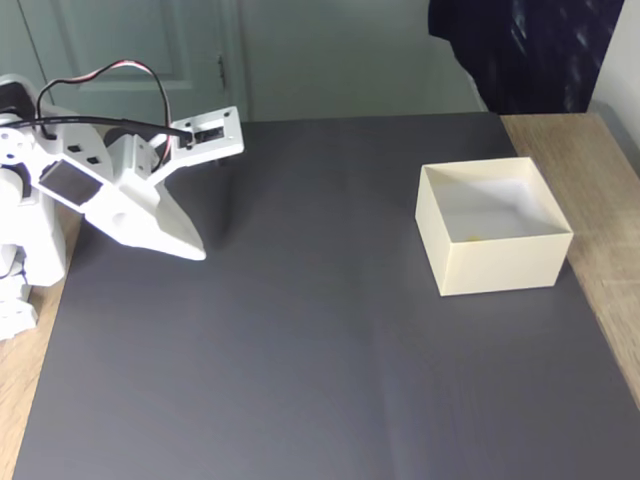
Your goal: Grasp a cube block and put it in the white box.
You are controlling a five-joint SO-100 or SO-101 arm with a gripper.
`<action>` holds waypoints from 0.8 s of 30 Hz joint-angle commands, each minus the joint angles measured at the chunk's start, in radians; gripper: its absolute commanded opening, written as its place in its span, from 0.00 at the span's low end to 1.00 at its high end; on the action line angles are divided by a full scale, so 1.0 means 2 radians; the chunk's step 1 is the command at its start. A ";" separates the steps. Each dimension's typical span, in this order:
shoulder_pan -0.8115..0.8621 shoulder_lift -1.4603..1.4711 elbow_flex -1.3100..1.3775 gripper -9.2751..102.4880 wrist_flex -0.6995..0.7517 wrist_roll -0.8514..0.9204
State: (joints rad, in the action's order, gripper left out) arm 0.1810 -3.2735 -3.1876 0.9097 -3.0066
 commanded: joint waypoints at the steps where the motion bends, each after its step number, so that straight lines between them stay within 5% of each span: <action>1: -0.007 -0.003 0.002 0.08 0.025 0.001; 24: 0.006 -0.004 0.002 0.08 0.102 -0.016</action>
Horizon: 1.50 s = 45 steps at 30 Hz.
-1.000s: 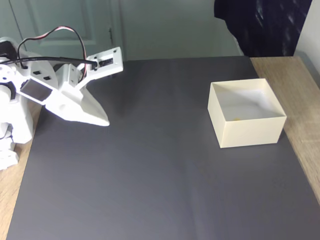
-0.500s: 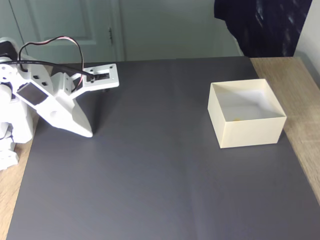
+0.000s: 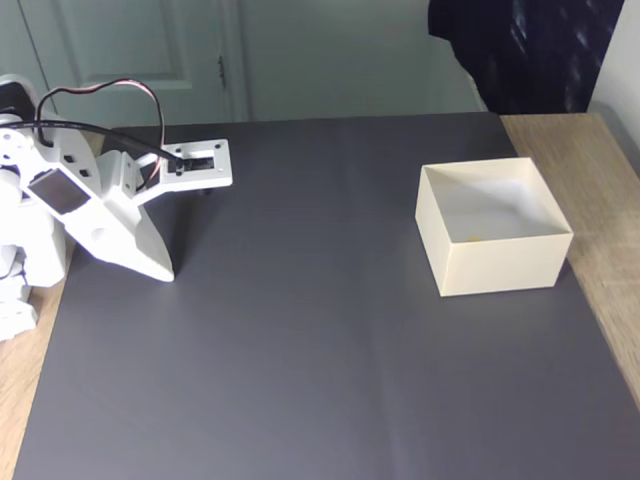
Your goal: Grasp a cube block and put it in the white box.
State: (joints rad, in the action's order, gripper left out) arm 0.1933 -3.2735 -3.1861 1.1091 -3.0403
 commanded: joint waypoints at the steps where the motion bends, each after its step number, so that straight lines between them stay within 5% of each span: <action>1: 0.001 -0.004 0.001 0.09 0.002 0.002; 45: 0.006 -0.004 0.001 0.09 0.008 0.041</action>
